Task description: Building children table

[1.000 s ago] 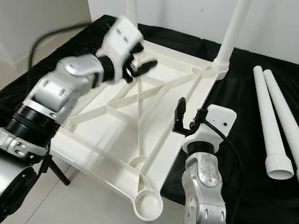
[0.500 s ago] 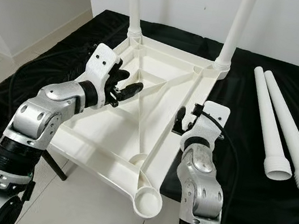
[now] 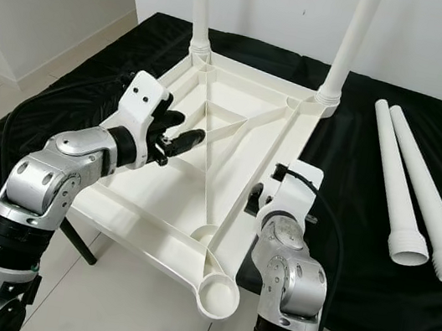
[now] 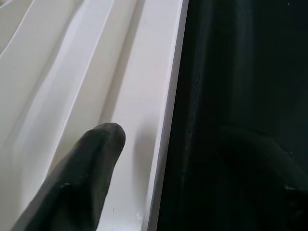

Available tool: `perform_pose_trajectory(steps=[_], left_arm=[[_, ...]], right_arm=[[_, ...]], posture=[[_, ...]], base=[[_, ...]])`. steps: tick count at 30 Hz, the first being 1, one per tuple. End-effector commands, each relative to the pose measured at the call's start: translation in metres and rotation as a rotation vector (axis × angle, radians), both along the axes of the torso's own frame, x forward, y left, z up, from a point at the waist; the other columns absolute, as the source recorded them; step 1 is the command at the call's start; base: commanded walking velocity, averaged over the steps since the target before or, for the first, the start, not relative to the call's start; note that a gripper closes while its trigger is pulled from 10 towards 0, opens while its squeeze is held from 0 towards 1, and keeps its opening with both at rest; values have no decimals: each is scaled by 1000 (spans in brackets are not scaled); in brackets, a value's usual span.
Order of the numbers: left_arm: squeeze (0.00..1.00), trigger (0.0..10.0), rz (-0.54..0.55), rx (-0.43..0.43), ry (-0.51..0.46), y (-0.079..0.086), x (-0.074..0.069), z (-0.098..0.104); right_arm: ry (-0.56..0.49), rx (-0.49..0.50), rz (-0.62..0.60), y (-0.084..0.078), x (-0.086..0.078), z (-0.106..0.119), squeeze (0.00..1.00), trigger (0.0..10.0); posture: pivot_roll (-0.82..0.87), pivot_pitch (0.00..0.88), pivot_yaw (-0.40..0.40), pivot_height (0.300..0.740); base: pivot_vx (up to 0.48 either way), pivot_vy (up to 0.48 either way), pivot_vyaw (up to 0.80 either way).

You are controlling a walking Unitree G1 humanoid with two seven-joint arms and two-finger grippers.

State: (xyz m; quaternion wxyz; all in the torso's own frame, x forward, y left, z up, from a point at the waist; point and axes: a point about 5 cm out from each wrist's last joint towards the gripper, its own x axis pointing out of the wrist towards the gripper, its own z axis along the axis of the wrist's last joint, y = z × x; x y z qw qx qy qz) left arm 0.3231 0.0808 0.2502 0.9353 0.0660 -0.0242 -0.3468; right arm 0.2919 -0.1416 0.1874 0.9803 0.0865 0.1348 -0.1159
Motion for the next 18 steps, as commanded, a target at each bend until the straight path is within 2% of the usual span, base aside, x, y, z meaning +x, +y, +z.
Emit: perform_pose_trajectory(steps=[1,2,12,18], left_arm=[[0,10000,32,1,15,3,-1,-4],[0,10000,32,2,15,3,-1,-4],[0,10000,42,7,20,5,-4,-3],[0,10000,46,5,24,7,-7,-3]], right_arm=[[30,3,7,3,-2,-4,0,2039],[43,2,-1,2,-1,-6,0,0],[133,5,-32,-1,0,-10,0,0],[153,11,-49,-1,2,-11,0,0]], posture=[[-78,118,49,740],[-77,115,48,740],[-69,126,46,740],[-66,141,50,740]], base=[[0,0,0],[0,0,0],[0,0,0],[0,0,0]])
